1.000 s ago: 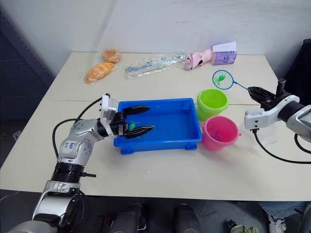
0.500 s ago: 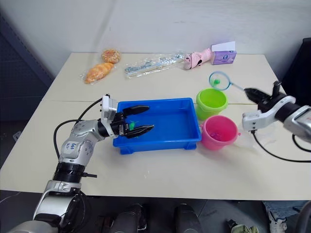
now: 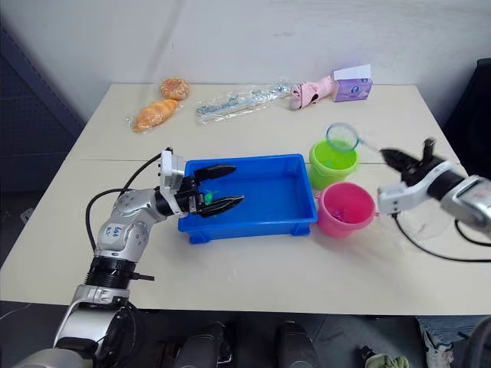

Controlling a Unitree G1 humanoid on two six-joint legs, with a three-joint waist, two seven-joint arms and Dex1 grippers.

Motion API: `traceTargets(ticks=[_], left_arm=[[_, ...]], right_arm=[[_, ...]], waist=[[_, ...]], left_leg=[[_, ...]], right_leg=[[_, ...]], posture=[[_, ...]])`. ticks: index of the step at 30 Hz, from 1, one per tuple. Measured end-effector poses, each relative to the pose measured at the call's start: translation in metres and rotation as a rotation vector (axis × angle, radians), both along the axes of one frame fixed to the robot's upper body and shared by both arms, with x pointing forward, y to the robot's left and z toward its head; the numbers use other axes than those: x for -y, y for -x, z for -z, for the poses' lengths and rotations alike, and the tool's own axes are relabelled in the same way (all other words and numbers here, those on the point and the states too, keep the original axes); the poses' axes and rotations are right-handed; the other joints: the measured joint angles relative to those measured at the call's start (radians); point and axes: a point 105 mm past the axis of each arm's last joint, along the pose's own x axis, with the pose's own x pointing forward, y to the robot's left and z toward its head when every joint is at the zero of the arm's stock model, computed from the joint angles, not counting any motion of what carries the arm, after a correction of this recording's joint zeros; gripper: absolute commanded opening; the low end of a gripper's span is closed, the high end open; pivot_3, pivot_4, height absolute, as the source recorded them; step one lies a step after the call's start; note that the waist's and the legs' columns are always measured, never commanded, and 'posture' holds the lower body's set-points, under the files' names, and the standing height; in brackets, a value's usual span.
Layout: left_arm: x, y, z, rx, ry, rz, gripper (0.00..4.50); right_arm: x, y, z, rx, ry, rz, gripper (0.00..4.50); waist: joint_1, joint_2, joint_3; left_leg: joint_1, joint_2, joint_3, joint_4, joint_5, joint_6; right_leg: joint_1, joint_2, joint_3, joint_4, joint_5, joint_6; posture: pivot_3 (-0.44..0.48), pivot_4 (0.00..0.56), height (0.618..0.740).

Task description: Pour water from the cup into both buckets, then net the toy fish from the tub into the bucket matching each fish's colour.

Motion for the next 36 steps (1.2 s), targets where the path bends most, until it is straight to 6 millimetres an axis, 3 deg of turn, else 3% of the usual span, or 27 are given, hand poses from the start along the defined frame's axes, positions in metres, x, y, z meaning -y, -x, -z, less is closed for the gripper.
traceTargets(ticks=[12, 20, 26, 29, 33, 36], left_arm=[[0.0, 0.0, 0.002, -0.004, 0.006, -0.005, 4.43], [-0.002, 0.001, 0.006, -0.017, 0.005, -0.019, 4.43], [-0.009, 0.005, 0.006, -0.014, -0.011, -0.023, 4.43], [-0.025, 0.005, 0.003, -0.017, -0.023, -0.045, 4.43], [-0.059, 0.006, -0.004, -0.03, -0.039, -0.105, 4.43], [-0.081, 0.005, -0.011, -0.036, -0.038, -0.158, 4.43]], right_arm=[[-0.011, -0.004, -0.005, 0.024, -0.047, -0.037, 0.0], [-0.005, 0.006, -0.021, 0.019, -0.201, -0.039, 0.0], [-0.015, 0.029, -0.024, -0.102, -0.443, -0.116, 0.0], [-0.029, 0.043, -0.015, -0.25, -0.673, -0.178, 0.0], [-0.068, 0.062, -0.017, -0.548, -1.113, -0.319, 0.0], [-0.095, 0.071, -0.022, -0.714, -1.283, -0.38, 0.0]], waist=[[0.0, 0.0, 0.0], [0.0, 0.0, 0.0], [0.001, -0.001, 0.0], [0.0, -0.001, 0.0], [0.001, -0.001, 0.001], [0.003, -0.003, 0.0]], left_leg=[[0.0, 0.0, 0.0, 0.0, 0.0, 0.0], [0.0, 0.0, 0.0, 0.0, 0.0, 0.0], [0.0, 0.0, -0.001, 0.0, 0.0, 0.0], [0.0, 0.0, -0.001, 0.0, 0.0, 0.001], [0.001, 0.001, -0.004, 0.001, 0.0, 0.001], [0.001, 0.001, -0.008, 0.002, 0.0, 0.002]], right_leg=[[0.0, 0.0, 0.0, 0.0, 0.0, 0.0], [0.0, 0.0, 0.0, 0.0, 0.0, 0.0], [0.001, 0.0, -0.001, 0.0, 0.0, 0.0], [0.002, 0.0, -0.002, -0.001, 0.0, 0.0], [0.004, 0.0, -0.003, -0.001, 0.0, 0.0], [0.007, 0.0, -0.005, -0.004, 0.0, 0.0]], posture=[[0.0, 0.15, 0.74], [0.0, 0.15, 0.74], [0.0, 0.15, 0.74], [0.0, 0.15, 0.74], [0.0, 0.15, 0.74], [0.0, 0.15, 0.74]])
